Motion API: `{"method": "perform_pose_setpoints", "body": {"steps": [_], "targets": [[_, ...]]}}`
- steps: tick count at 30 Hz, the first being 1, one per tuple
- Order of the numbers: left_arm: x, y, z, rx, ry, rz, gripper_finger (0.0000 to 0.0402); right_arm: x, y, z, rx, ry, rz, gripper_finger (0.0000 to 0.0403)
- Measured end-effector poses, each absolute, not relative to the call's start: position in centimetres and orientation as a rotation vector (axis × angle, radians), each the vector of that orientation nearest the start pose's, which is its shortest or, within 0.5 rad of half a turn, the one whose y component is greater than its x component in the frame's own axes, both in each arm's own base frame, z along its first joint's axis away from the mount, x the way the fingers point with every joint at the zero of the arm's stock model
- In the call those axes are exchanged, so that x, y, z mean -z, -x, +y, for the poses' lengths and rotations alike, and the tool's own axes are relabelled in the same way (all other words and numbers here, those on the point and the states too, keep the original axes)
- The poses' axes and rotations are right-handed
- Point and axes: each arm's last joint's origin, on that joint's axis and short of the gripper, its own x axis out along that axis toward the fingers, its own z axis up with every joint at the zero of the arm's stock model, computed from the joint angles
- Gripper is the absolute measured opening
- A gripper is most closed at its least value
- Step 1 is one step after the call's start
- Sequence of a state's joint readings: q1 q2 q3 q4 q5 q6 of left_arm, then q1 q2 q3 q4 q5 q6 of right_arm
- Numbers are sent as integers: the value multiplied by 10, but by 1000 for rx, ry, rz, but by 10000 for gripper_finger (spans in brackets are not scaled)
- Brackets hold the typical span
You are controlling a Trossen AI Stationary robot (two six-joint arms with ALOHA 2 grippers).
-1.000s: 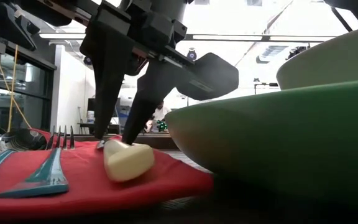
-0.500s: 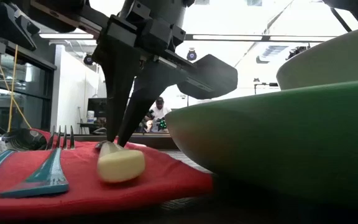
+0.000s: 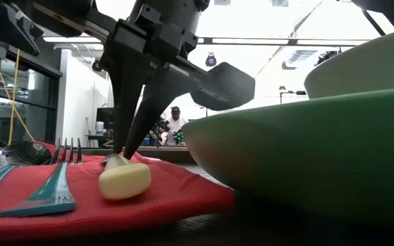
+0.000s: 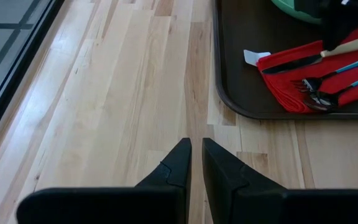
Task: Set up tray
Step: Adjust the yellow knife on the red napkin, then adjust the red napkin
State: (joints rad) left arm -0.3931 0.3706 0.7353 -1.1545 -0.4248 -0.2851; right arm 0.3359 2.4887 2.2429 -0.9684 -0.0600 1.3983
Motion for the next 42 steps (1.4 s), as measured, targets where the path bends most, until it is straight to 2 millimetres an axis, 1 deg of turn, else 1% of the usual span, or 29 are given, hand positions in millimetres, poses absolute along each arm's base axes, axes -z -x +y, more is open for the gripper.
{"method": "perform_pose_setpoints", "body": {"steps": [6, 11, 14, 18, 20, 22, 26, 30, 33, 37, 40, 42], "targets": [[-276, -49, -7, -132, -42, 710, 67, -172, -485, 174, 541, -1020, 1203, 2], [-276, -49, -7, -132, -42, 710, 67, -175, -486, 168, 551, -1011, 1191, 4], [-276, -49, -7, -132, -42, 710, 67, -185, -485, 160, 569, -988, 1172, 6], [-276, -49, -7, -131, -42, 711, 67, -204, -478, 146, 637, -928, 1123, 4], [-276, -49, -7, -128, -40, 711, 67, -208, -477, 139, 667, -886, 1106, 3], [-276, -49, -7, -128, -40, 712, 67, -208, -478, 133, 653, -848, 1117, 8], [-276, -49, -7, -126, -39, 712, 67, -209, -483, 120, 603, -820, 1123, 39], [-275, -48, -8, -111, -33, 717, 67, -209, -487, 106, 621, -813, 1104, 89], [-275, -49, -8, -111, -33, 717, 67, -208, -491, 99, 597, -813, 1100, 126], [-275, -49, -8, -111, -33, 717, 67, -201, -494, 95, 598, -821, 1113, 165], [-275, -49, -8, -108, -33, 718, 67, -199, -496, 96, 575, -841, 1118, 185], [-275, -48, -8, -108, -32, 718, 67, -193, -497, 96, 582, -837, 1127, 193]]}}
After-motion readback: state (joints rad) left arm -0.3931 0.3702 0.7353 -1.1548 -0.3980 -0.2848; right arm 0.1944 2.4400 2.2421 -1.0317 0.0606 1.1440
